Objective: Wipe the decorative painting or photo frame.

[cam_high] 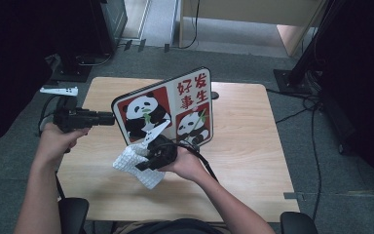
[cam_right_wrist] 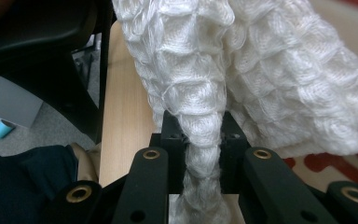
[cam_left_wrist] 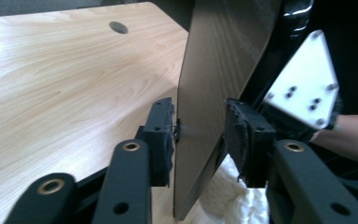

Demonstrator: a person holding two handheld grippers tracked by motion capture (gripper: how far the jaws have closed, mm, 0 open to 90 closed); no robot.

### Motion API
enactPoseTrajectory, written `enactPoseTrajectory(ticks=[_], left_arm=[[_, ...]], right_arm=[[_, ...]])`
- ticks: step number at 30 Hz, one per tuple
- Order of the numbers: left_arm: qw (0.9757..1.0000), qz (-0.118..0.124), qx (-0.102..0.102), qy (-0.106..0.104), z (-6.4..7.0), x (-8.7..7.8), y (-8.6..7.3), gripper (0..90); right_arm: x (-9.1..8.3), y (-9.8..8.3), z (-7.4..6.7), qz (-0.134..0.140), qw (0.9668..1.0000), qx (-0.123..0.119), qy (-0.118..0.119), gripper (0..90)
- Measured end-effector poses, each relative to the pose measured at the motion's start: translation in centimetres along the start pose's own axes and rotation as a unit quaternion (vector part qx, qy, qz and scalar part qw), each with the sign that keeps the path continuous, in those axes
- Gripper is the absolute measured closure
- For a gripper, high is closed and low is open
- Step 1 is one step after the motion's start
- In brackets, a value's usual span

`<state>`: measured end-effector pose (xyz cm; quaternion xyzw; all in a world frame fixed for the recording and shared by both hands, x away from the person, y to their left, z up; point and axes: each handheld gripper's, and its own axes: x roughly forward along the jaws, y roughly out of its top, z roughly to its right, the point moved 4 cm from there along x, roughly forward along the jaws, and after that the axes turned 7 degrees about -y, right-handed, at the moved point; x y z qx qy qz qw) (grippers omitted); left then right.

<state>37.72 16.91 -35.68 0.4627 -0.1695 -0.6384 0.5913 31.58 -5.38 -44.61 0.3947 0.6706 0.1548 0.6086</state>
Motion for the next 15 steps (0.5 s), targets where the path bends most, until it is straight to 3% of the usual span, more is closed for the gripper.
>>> enactPoseTrajectory(ticks=[4,8,15], left_arm=[[1.0000,-0.002,0.004,0.008,0.0,0.0,0.0,56.1],[0.9994,-0.007,0.022,0.025,0.2,0.1,-0.1,48.1],[0.9993,-0.001,0.028,0.025,0.4,-0.3,0.0,43.2]], right_arm=[[-0.6,0.9,-0.3,0.003,1.0000,-0.001,0.003,77.8],[-1.1,1.9,-0.8,0.008,0.9999,-0.011,0.008,77.8],[-1.6,3.8,-1.3,0.009,0.9996,-0.026,0.012,77.7]])
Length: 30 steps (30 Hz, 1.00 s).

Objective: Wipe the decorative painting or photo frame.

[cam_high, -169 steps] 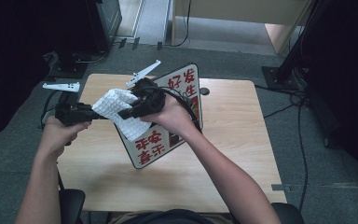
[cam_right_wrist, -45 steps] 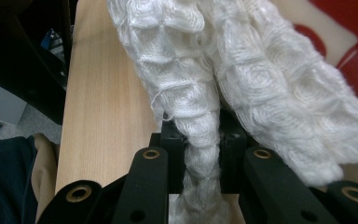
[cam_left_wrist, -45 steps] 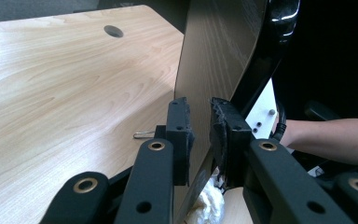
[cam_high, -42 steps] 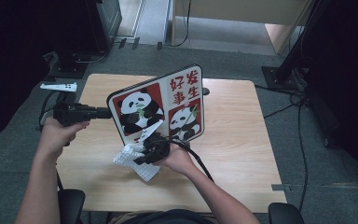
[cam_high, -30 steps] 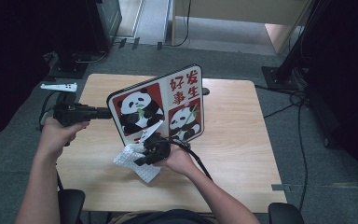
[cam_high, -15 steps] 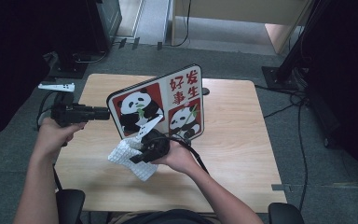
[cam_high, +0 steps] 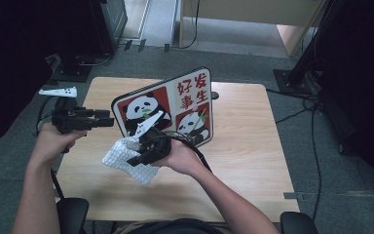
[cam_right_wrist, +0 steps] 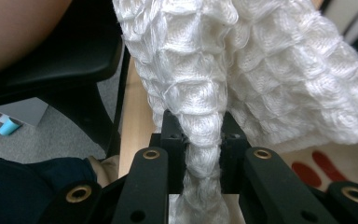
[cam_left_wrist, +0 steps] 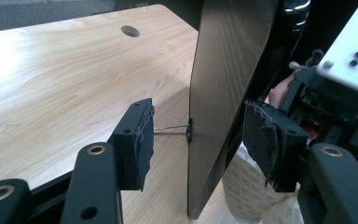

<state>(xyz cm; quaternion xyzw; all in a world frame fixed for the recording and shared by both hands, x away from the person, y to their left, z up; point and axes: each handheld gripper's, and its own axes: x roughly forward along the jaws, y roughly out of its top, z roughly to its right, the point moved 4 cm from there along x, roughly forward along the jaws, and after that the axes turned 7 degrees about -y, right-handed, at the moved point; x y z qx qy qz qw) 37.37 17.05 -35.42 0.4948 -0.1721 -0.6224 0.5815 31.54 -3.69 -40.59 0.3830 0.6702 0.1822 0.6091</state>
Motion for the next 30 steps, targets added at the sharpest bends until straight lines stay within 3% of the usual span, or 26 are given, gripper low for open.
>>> enactPoseTrajectory(ticks=[9,18,30], left_arm=[[1.0000,0.006,-0.005,0.002,0.0,-0.5,-0.2,40.2],[0.9998,0.009,-0.007,0.019,-0.3,-1.2,-0.6,39.7],[0.9993,0.024,-0.003,0.029,-0.2,-3.0,-1.1,39.8]], right_arm=[[-0.2,2.5,-0.7,0.000,0.9998,-0.019,0.005,77.3],[-0.3,4.3,-1.3,0.002,0.9993,-0.035,0.014,77.2],[-0.5,6.8,-1.1,0.013,0.9988,-0.045,0.016,77.1]])
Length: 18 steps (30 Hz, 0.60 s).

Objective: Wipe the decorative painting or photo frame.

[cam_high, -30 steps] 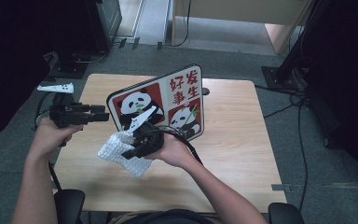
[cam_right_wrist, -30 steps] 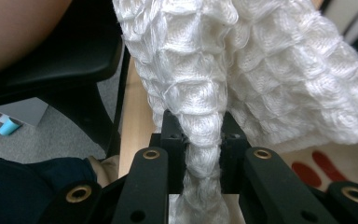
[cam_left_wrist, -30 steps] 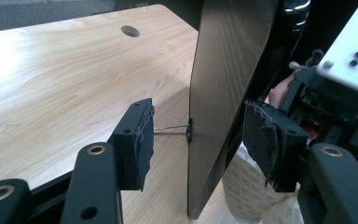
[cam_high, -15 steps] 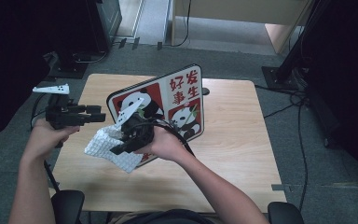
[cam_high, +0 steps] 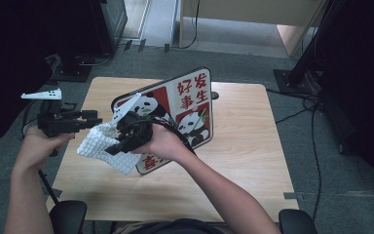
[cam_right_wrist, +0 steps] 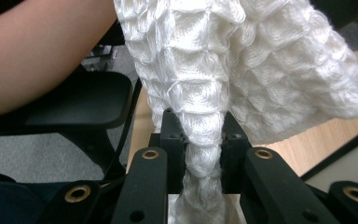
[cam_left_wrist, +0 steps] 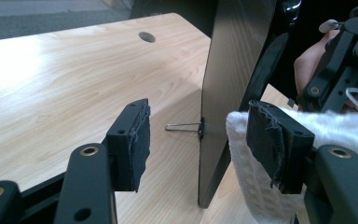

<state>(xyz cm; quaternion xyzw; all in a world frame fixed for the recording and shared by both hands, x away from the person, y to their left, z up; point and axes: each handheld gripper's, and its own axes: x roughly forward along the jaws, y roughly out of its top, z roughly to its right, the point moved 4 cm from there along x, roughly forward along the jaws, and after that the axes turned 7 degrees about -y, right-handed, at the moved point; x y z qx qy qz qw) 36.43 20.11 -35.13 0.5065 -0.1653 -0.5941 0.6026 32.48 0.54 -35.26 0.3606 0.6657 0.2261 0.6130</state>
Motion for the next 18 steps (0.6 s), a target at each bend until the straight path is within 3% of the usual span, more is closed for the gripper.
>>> enactPoseTrajectory(ticks=[9,12,18], left_arm=[[0.9999,0.009,-0.004,0.010,-0.2,-0.8,-0.2,39.7],[0.9999,0.009,-0.002,0.013,-0.3,-0.8,-0.2,39.3],[0.9999,0.008,0.004,0.013,-0.2,-0.6,-0.2,38.9]], right_arm=[[-1.2,1.6,1.3,0.013,0.9998,-0.002,-0.017,77.1],[-2.3,2.7,2.0,0.027,0.9992,0.003,-0.030,77.1],[-3.6,3.1,3.0,0.045,0.9972,0.024,-0.056,77.2]])
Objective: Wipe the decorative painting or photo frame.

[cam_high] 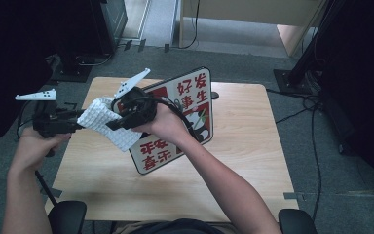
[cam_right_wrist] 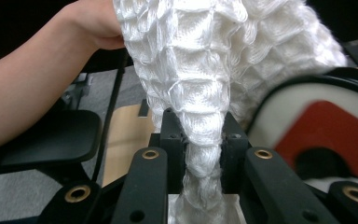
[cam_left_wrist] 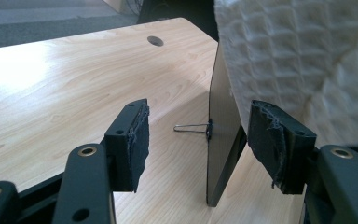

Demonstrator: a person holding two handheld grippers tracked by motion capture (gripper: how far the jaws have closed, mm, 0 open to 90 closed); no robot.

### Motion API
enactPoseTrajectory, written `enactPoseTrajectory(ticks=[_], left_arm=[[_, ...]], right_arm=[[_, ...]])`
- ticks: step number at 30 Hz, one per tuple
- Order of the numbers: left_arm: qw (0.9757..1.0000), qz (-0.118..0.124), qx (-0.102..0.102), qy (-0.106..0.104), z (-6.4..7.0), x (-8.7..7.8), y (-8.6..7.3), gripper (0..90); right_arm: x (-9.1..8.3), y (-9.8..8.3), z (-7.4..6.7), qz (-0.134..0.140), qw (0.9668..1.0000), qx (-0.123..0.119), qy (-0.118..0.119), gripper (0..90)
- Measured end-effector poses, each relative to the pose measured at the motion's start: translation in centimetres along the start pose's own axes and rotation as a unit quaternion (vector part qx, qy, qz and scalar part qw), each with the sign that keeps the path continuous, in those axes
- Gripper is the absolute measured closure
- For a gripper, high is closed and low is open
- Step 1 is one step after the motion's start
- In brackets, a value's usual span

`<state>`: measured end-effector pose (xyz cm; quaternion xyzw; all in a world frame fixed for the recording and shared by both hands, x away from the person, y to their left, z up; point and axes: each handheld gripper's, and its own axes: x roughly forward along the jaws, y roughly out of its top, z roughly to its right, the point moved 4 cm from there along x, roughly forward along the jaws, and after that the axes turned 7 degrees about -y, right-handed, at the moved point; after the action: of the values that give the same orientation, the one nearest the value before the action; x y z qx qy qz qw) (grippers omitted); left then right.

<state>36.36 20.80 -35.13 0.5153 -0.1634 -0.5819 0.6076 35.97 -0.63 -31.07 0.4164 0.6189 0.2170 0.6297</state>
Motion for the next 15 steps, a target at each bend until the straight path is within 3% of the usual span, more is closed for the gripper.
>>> enactPoseTrajectory(ticks=[8,15], left_arm=[[0.9998,-0.004,-0.005,-0.019,0.4,0.1,0.2,48.7],[0.9995,-0.005,-0.009,-0.028,0.7,0.0,0.2,54.6]], right_arm=[[-0.7,-1.1,0.7,0.007,0.9995,0.027,-0.012,77.5],[-0.8,-1.7,0.4,0.008,0.9992,0.031,-0.025,77.5]])
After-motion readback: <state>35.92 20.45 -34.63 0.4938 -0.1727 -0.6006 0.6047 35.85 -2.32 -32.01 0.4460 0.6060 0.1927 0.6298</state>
